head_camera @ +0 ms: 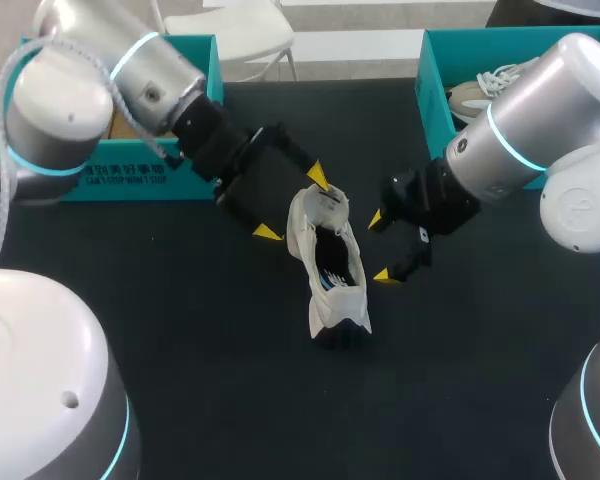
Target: Take the shoe out of the shoebox, open the shoe tongue, remove and reinsert the insole, then place the shoe into the shoebox
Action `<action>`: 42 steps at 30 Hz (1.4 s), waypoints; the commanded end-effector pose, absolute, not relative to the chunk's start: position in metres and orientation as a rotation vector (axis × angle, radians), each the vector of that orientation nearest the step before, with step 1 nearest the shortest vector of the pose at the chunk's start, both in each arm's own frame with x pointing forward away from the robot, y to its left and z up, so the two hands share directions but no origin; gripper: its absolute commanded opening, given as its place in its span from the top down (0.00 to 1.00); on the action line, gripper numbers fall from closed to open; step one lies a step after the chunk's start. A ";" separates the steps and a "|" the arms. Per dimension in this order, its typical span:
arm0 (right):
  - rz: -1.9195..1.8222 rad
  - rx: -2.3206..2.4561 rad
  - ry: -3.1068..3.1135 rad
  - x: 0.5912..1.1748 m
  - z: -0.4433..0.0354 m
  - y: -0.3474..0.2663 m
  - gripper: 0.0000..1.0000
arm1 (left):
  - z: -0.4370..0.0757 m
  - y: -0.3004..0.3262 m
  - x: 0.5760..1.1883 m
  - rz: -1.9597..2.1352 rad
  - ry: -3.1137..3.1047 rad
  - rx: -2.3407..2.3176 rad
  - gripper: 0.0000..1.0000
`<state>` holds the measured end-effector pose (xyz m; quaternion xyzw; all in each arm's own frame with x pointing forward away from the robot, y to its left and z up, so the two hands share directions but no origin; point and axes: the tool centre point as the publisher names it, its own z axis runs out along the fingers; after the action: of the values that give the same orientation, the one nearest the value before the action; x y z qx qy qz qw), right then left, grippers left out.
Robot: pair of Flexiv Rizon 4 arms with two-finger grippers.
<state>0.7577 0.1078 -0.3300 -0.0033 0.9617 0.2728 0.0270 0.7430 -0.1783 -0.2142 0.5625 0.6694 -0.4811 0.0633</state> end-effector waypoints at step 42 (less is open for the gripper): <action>0.778 0.149 3.023 0.743 -0.243 0.003 0.00 | -0.204 -0.180 0.756 -1.040 2.251 2.232 0.10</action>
<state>0.7427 0.0028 -0.2413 0.0477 0.9672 0.2496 0.0080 0.7538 -0.1760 -0.2089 0.6570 0.6742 -0.3269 -0.0831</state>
